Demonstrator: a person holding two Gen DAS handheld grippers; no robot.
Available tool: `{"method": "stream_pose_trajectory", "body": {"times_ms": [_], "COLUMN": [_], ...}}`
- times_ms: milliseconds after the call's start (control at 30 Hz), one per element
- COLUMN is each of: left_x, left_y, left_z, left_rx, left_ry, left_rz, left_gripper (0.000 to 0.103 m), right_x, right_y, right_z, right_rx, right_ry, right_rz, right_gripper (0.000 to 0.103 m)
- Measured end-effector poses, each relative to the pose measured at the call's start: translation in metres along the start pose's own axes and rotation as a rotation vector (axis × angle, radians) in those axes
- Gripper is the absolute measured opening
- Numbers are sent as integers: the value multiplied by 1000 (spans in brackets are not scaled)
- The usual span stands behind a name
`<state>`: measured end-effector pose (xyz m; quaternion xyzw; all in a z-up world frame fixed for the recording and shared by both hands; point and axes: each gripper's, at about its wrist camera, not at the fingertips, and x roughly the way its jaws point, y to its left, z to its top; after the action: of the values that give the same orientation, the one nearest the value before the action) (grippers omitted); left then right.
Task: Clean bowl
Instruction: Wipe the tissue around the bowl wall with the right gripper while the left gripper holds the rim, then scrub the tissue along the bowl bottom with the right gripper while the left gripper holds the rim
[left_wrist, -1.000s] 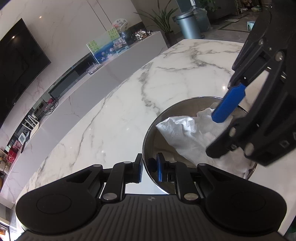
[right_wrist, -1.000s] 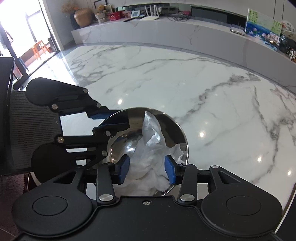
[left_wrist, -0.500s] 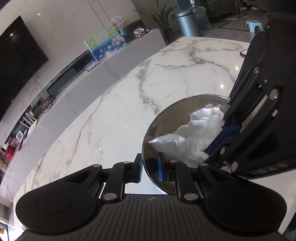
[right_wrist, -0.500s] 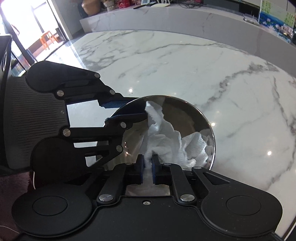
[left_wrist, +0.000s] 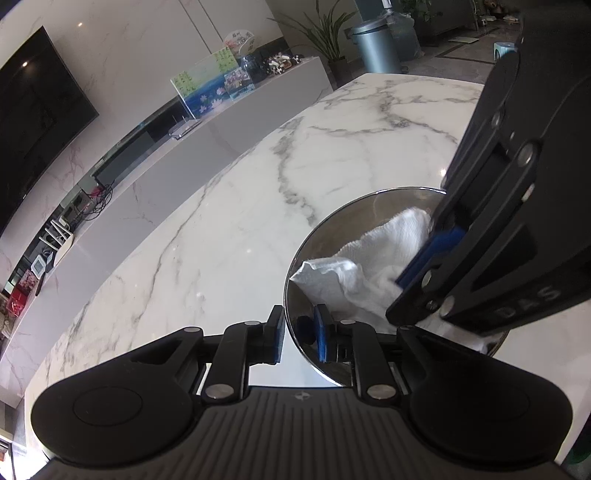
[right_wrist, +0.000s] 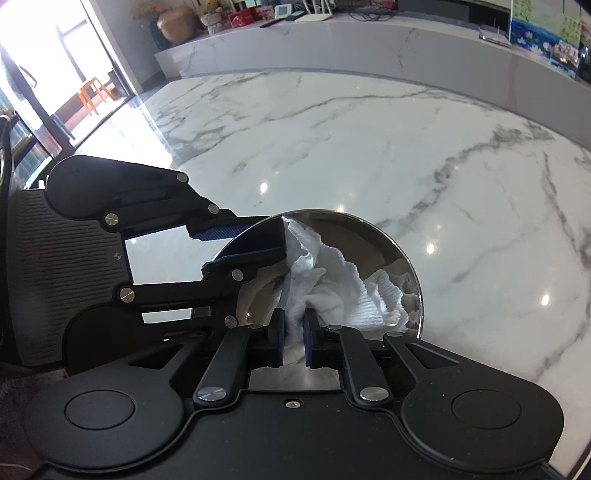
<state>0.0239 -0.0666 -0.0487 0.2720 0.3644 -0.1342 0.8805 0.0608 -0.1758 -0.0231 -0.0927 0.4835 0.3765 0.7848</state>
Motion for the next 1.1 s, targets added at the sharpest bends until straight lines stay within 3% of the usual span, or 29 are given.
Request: {"method": "stream_pose_trajectory", "body": {"times_ms": [100,500,567,867,933,967,1033,1100], "left_x": [-8,-32,-30,-25,-26,-25,-25,-24], "left_y": [7,34,35,28,28,28,26,24], "left_z": [-1,-12,-14,-14,-15,-15,-14,-14], "left_rx": [-49,-248,-263,-184,-175,-169,-151,-136], "left_ry": [-11,47,47,11,4,2,-4,-7], "left_rz": [-5,-186,-203,-174,-177,-177,-174,-169], "left_gripper": [35,33,26,25,25,24,23,23], "right_x": [-8,13,17,22,22,22,25,31], "right_y": [2,0,0,-8,-11,-13,-18,-19], "right_z": [0,5,5,11,13,14,17,19], "right_rx": [-38,-3,13,84,91,96,142,154], "right_ry": [-12,48,60,-7,-29,-39,-44,-37], "right_rz": [-32,-54,-64,-92,-74,-54,43,81], "right_gripper": [20,27,24,19,18,12,12,12]}}
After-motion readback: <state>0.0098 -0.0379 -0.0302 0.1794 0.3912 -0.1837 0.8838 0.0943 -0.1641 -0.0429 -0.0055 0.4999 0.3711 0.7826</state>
